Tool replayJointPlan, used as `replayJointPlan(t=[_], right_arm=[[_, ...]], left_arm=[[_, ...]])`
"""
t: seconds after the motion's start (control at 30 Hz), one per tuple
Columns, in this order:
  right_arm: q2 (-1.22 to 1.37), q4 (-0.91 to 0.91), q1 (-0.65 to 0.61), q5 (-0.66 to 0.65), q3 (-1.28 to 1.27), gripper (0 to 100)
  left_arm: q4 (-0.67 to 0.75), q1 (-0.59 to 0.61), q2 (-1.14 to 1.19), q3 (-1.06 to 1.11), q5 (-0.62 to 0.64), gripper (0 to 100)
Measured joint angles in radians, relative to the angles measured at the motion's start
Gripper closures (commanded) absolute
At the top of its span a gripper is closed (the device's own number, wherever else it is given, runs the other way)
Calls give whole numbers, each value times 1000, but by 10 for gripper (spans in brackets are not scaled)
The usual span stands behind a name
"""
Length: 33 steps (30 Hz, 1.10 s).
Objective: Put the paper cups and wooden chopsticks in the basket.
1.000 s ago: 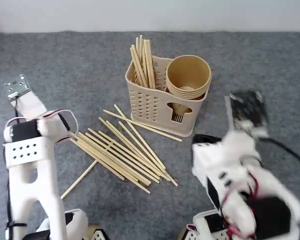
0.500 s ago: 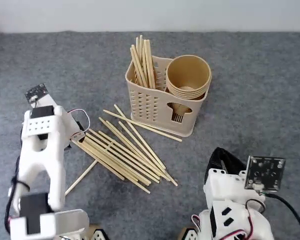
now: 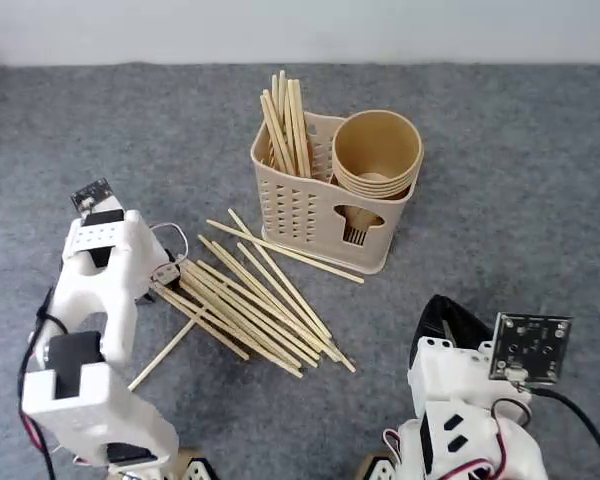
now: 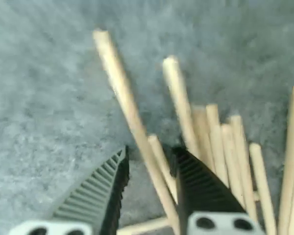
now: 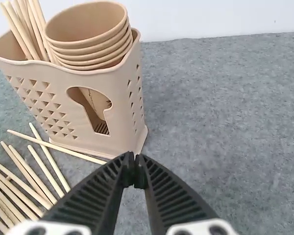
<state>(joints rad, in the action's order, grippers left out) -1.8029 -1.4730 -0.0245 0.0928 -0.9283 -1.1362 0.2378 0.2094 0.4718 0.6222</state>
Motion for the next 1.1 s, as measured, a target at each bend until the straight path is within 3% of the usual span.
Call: replayJointPlan(t=[0.23, 0.4, 0.83, 1.1], right_arm=[[0, 0, 0, 0, 0, 990], [0, 0, 0, 0, 0, 990], [0, 0, 0, 0, 0, 990], [0, 0, 0, 0, 0, 990]], left_arm=[[5, -2, 3, -9, -3, 866], [11, -8, 5, -11, -3, 993], [12, -72, 6, -12, 0, 987], [-199, -130, -114, -160, 0, 988]])
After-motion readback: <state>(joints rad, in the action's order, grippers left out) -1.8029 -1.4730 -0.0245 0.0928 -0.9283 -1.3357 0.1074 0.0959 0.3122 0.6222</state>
